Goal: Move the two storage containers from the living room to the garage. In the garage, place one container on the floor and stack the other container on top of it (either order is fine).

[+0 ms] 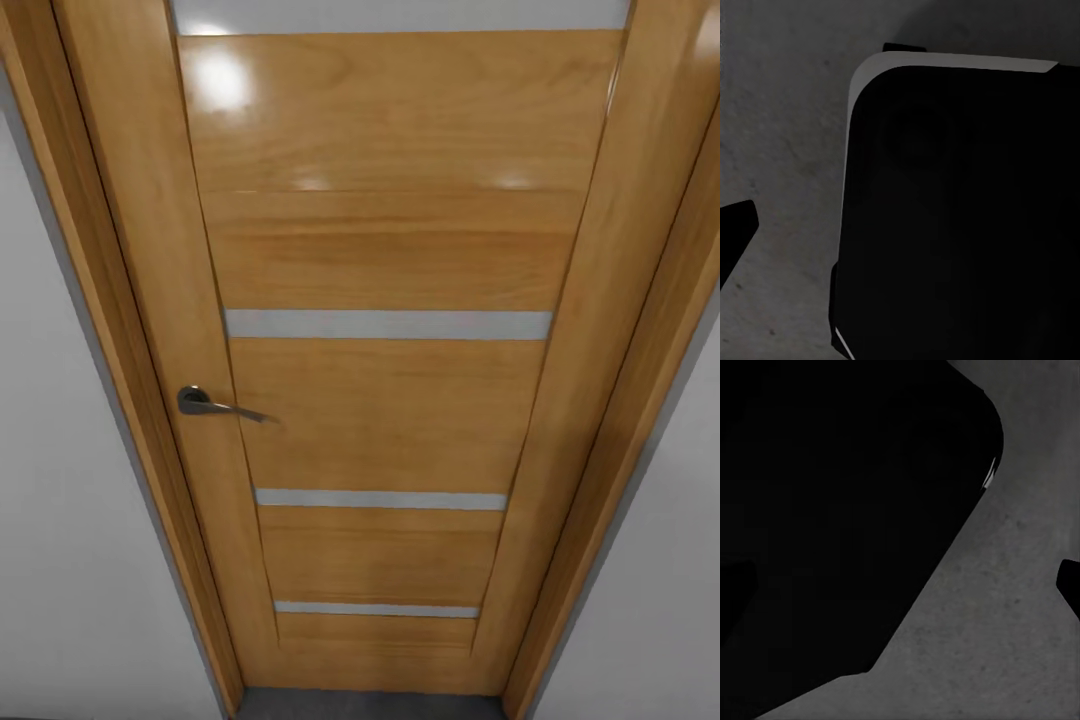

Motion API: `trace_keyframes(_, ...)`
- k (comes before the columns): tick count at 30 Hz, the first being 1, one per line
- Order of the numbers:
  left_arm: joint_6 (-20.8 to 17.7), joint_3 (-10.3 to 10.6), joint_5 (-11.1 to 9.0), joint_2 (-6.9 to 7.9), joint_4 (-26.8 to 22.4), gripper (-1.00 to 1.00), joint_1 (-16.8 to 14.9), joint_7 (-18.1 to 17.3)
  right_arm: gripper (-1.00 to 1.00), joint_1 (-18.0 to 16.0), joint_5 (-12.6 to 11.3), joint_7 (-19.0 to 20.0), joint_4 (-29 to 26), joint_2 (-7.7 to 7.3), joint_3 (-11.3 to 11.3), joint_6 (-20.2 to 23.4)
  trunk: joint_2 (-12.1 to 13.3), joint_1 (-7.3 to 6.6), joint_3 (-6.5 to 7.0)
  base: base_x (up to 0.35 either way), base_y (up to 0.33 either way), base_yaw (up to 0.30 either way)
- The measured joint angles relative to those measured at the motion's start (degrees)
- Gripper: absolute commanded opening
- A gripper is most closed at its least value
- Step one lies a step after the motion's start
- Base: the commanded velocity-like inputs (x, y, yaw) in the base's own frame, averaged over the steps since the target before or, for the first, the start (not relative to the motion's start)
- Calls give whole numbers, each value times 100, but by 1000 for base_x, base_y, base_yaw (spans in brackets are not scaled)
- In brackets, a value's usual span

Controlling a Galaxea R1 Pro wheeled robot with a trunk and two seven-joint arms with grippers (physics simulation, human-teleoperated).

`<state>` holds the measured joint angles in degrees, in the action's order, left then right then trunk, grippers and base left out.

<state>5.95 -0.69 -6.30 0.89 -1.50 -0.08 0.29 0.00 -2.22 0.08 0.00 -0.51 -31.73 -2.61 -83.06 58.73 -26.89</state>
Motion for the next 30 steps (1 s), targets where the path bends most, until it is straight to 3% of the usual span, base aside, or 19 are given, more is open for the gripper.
trace_keyframes(30, 4, 0, -5, 9, 0, 100, 0, 3, 100, 0, 14, 0, 0, -17, -10, -39, 0, 0, 0, 0, 0, 0)
